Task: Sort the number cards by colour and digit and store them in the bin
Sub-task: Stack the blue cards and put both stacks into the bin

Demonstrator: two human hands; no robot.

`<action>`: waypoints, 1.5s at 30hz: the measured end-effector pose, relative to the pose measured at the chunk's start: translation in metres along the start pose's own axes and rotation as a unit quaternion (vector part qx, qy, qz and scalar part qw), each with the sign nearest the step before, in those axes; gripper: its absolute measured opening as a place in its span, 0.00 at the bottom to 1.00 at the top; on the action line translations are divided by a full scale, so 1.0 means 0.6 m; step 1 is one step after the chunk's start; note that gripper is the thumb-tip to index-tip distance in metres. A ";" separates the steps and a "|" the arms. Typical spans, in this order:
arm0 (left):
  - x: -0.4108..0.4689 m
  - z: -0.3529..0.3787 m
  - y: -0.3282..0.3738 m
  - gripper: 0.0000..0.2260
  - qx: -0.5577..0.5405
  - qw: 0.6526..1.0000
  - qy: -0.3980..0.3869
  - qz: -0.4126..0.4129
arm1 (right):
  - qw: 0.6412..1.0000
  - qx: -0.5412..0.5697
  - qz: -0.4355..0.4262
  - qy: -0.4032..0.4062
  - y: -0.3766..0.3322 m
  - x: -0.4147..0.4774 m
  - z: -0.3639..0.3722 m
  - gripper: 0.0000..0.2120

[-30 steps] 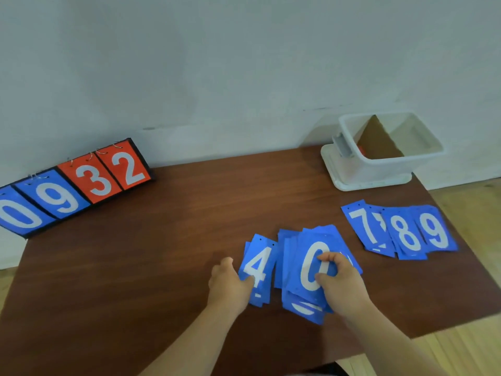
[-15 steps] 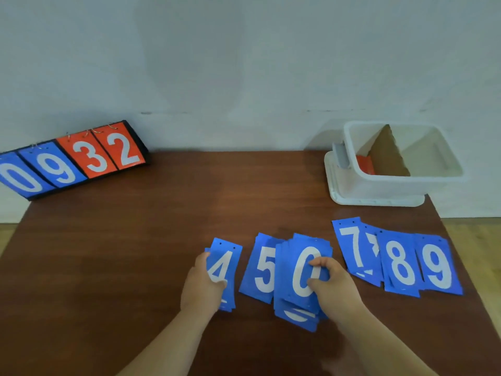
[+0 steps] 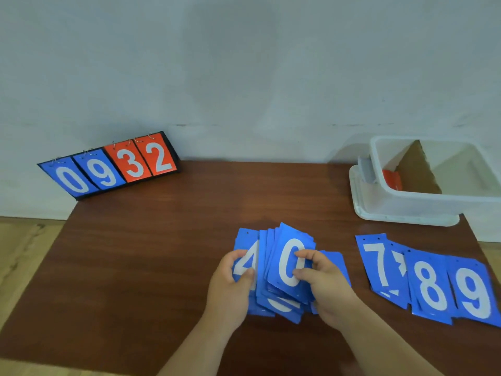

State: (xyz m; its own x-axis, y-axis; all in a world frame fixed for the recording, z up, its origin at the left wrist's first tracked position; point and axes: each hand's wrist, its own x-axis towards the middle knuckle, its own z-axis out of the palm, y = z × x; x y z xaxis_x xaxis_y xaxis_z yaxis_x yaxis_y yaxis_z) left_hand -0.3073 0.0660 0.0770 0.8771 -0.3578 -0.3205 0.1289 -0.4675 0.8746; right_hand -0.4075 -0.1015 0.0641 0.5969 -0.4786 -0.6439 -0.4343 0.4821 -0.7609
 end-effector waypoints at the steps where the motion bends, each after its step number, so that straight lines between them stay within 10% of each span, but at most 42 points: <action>1: 0.002 -0.004 0.004 0.14 -0.002 1.000 -0.009 0.006 | 1.000 -0.001 -0.001 0.005 -0.001 -0.001 0.008 0.16; 13: 0.048 -0.023 0.004 0.15 -0.047 0.976 -0.214 0.022 | 0.997 -0.020 -0.036 0.063 0.000 -0.023 0.054 0.16; 21: 0.083 0.041 -0.044 0.28 0.255 0.952 -0.166 -0.023 | 0.951 -0.176 -0.048 0.248 0.010 -0.049 -0.055 0.16; 30: 0.049 0.177 -0.067 0.41 0.389 0.914 -0.108 -0.044 | 0.950 -0.203 -0.019 0.236 0.029 -0.053 -0.178 0.16; 45: -0.047 0.167 -0.017 0.25 0.063 0.991 0.013 -0.119 | 0.992 -0.114 0.010 0.055 0.004 -0.016 -0.242 0.16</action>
State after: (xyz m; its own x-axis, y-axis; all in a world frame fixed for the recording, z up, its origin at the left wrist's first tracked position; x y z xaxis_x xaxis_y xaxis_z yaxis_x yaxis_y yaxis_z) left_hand -0.3797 0.0000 0.0408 0.8405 -0.2064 -0.5009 0.2753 -0.6337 0.7230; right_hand -0.5124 -0.2024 0.0572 0.5154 -0.5537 -0.6540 -0.5936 0.3198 -0.7385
